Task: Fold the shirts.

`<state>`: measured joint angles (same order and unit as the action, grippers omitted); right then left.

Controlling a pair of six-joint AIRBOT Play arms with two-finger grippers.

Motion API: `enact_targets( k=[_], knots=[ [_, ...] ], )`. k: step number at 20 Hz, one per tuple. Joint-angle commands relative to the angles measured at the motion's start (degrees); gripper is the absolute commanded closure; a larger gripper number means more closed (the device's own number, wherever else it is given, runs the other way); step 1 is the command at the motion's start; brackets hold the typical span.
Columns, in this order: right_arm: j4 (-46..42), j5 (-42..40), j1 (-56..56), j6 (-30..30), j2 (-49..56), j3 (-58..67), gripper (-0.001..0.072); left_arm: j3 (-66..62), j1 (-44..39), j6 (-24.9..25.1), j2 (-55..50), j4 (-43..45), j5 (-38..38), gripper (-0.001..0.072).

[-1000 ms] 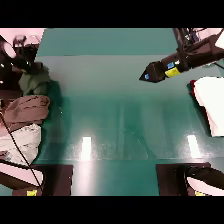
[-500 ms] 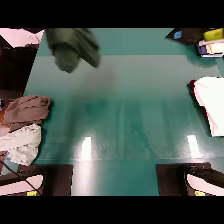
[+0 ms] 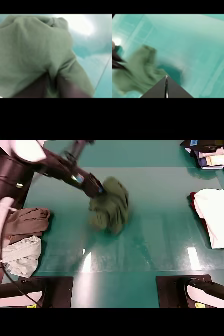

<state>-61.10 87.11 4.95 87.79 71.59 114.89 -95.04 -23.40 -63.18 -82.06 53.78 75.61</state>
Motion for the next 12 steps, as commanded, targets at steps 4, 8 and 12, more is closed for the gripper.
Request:
enact_targets(
  k=[4,8,12],
  knots=[
    [0.02,1.88,0.28,0.00,-0.02,-3.30,0.0686,3.61,4.63,-5.92,-1.81,4.52,9.05,0.0201],
    [0.04,2.03,0.28,0.00,-0.02,-5.68,0.0686,15.96,10.36,-7.08,4.94,2.47,8.31,0.0200],
    [0.09,1.79,0.31,0.02,-0.02,-7.89,0.0685,40.28,10.47,-4.76,8.74,-4.72,-3.19,0.0199]
  ],
)
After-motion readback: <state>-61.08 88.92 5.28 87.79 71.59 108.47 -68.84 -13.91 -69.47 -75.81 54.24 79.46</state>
